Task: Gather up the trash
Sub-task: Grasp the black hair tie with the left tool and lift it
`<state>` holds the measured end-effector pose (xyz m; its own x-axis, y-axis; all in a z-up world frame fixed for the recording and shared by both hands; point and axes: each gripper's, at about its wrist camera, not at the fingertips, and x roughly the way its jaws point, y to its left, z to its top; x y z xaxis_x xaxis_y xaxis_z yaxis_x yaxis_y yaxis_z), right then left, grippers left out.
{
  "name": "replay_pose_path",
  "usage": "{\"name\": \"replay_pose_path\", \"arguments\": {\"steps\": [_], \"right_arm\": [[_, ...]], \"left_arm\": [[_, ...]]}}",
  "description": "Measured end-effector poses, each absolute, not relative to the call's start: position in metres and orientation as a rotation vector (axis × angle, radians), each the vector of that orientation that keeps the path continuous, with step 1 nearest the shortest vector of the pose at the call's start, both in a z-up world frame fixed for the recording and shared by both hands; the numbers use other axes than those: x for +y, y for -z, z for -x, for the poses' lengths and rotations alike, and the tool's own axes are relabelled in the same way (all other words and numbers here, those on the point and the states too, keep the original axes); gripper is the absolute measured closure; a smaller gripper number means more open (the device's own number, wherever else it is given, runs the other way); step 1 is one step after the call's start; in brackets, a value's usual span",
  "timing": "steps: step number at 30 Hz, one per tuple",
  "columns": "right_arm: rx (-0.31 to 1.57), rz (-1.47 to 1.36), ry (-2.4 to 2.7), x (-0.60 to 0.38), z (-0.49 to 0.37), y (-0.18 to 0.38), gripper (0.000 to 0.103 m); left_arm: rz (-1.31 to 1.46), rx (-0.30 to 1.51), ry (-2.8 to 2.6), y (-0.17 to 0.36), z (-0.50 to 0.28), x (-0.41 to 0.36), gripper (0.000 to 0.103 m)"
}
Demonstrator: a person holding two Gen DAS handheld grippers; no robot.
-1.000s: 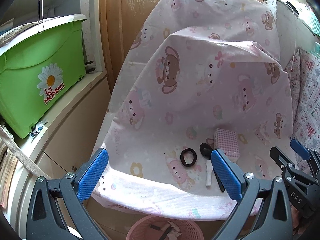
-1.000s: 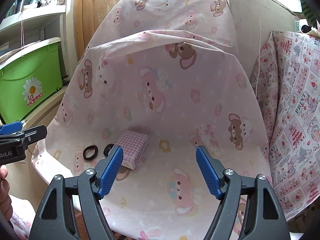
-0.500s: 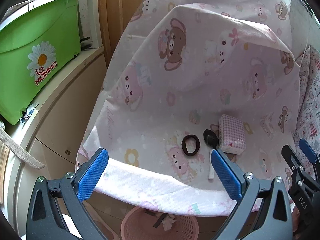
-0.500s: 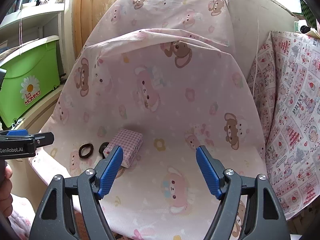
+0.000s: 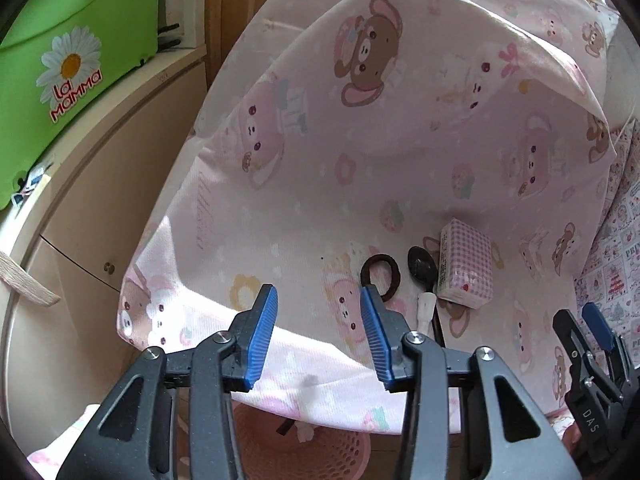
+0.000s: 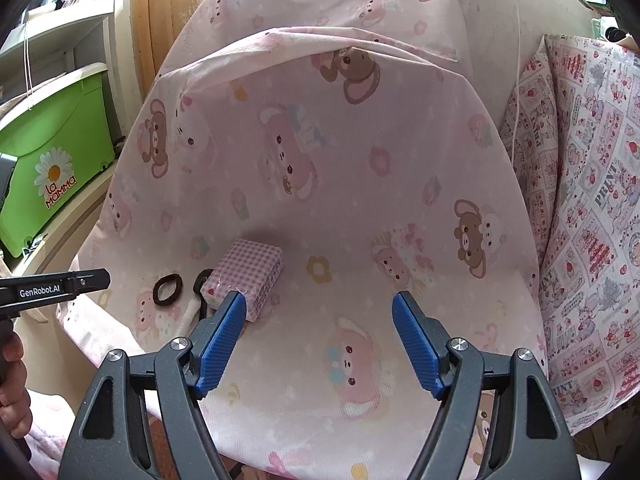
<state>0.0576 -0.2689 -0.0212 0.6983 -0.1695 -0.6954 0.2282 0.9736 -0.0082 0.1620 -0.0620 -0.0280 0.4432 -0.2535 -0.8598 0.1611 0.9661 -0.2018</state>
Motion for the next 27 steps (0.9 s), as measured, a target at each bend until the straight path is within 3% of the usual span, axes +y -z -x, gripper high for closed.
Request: {"name": "replay_pose_path", "arguments": {"steps": [4, 11, 20, 23, 27], "right_arm": [[0.782, -0.093, 0.238, -0.272, -0.061, 0.026, 0.026], [0.794, -0.087, 0.249, -0.273, -0.063, 0.029, 0.026], [0.799, -0.094, 0.256, -0.279, -0.062, 0.029, 0.026], [0.794, -0.09, 0.259, -0.279, -0.062, 0.028, 0.026], [0.786, -0.08, 0.26, -0.277, -0.062, 0.027, 0.026]], "left_arm": [[0.121, 1.125, 0.327, 0.035, -0.169, -0.073, 0.054], [0.037, 1.119, 0.271, 0.051, -0.179, -0.102, 0.069], [-0.025, 1.151, 0.295, 0.069, -0.184, -0.124, 0.071], [-0.105, 1.117, 0.259, 0.07, -0.18, -0.132, 0.096], [-0.04, 1.131, 0.266, 0.064, -0.174, -0.125, 0.099]]}}
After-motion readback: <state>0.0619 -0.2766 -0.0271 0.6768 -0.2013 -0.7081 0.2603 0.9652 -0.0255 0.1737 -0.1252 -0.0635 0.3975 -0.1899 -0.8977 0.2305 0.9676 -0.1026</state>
